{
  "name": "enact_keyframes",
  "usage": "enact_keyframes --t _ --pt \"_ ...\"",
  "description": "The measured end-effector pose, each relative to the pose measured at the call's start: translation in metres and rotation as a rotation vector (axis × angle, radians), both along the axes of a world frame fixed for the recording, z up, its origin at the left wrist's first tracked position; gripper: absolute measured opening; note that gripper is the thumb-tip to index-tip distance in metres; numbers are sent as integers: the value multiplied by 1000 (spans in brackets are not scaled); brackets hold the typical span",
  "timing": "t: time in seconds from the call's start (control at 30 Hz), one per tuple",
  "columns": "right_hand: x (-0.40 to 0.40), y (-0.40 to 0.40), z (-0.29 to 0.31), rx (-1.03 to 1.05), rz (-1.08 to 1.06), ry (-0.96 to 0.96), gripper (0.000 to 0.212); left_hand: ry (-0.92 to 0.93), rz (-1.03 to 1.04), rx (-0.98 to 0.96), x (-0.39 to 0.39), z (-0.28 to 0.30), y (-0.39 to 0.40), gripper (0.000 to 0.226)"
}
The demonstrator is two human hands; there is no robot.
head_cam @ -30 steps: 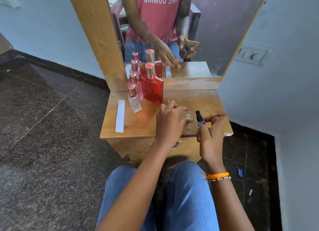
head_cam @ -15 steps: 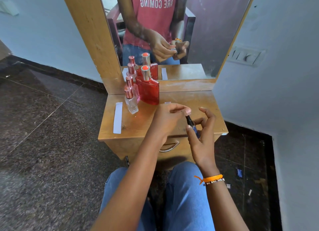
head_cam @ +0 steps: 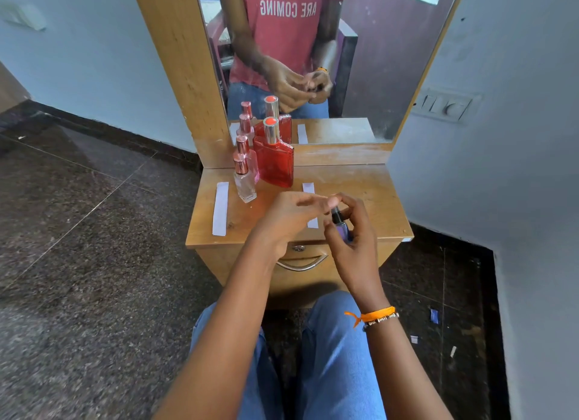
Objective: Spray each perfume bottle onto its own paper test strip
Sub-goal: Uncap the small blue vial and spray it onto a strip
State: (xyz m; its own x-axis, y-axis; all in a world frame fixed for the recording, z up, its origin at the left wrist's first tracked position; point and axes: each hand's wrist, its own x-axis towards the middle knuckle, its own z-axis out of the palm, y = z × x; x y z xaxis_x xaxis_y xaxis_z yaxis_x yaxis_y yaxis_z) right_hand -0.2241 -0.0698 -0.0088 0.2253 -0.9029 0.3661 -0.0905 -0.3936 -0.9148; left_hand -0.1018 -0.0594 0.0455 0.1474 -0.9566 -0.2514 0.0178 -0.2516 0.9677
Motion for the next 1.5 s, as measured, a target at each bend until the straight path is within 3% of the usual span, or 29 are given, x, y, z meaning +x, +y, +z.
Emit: enact_keyframes --t 0.1,0.2,0.33,0.4,0.57,0.77,1.23,1.4,1.5 --pt "3 -4 -1 36 5 -16 39 -47 106 26 3 -4 3 27" --pt "5 -5 -2 100 23 -61 37 -140 196 2 3 -11 3 23" --pt "4 -9 -3 260 56 -175 35 -622 209 -110 3 -29 2 23" --pt "4 -15 -1 246 53 -165 41 -825 203 -154 1 -37 2 25" --pt "14 -44 7 143 15 -116 57 -1003 150 -239 -4 -54 6 30" --pt "34 -85 11 117 60 -137 50 -1010 85 -187 1 -68 8 34" --pt "48 -106 -11 114 172 21 50 -974 116 -208 4 -77 7 32" --pt "46 -101 -9 113 171 28 60 -972 85 -195 5 -74 7 33" --pt "40 -92 -5 90 81 -27 55 -912 92 -235 9 -68 11 33"
